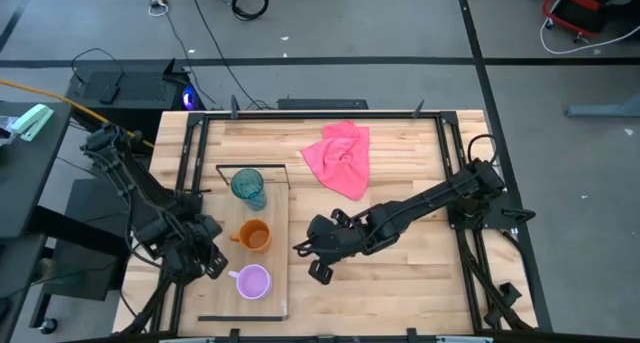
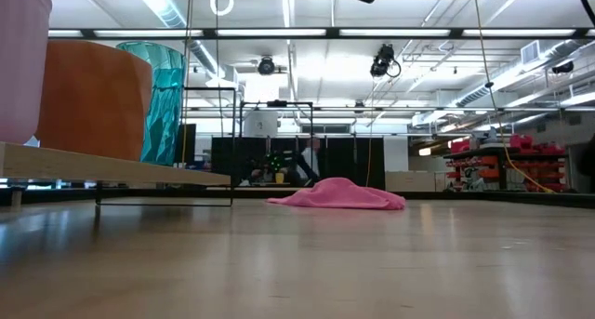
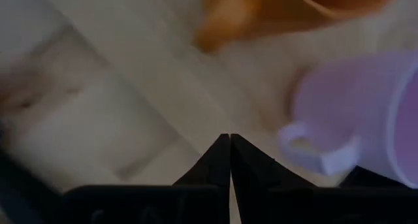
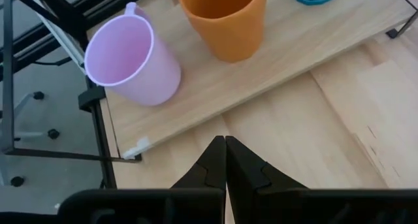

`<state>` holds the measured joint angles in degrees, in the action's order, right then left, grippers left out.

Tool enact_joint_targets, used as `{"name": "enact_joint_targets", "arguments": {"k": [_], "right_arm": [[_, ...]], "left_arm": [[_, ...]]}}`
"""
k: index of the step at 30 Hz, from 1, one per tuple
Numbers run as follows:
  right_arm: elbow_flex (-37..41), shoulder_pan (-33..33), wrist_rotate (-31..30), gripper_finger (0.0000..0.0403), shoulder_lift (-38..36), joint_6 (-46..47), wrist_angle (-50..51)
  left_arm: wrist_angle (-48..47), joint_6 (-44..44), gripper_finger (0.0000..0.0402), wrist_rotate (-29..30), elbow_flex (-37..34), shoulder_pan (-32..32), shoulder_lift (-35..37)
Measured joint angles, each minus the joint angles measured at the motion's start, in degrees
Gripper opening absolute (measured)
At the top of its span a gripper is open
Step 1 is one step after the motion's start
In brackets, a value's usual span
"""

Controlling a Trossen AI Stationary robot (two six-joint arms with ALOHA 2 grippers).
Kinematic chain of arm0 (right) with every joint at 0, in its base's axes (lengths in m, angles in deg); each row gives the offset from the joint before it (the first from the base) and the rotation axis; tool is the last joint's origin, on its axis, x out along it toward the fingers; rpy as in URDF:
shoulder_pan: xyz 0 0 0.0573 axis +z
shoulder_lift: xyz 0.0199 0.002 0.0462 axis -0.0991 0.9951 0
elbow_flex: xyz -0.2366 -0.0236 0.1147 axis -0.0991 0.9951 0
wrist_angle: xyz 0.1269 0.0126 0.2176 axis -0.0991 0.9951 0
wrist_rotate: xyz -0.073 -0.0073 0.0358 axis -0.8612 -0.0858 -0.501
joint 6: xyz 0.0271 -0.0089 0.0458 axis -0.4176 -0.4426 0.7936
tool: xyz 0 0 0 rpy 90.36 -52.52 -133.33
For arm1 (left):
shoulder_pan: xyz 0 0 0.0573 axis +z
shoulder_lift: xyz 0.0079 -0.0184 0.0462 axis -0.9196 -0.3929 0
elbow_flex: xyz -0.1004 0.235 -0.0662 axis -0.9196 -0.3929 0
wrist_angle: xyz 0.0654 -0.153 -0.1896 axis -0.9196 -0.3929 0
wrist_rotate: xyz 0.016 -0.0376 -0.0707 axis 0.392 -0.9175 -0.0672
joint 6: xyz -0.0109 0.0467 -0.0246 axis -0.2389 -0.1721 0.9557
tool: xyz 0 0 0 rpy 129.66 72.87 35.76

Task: Stack small to large cups/mugs on shelf
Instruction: Put the purple cup on the shelf

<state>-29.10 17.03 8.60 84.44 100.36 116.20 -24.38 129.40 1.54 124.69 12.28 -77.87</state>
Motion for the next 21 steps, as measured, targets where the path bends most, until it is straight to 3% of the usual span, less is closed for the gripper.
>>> {"name": "enact_joint_targets", "arguments": {"k": [6,21], "right_arm": [[0.0,0.1,-0.1,0.0008,0.0,0.0,0.4],[0.0,-0.1,-0.2,0.0007,0.0,-0.4,0.8]], "left_arm": [[12.9,-3.4,0.0009,2.5,-3.3,0.0,0.0],[22.3,-3.4,0.0008,3.6,-5.0,0.0,-3.1]]}}
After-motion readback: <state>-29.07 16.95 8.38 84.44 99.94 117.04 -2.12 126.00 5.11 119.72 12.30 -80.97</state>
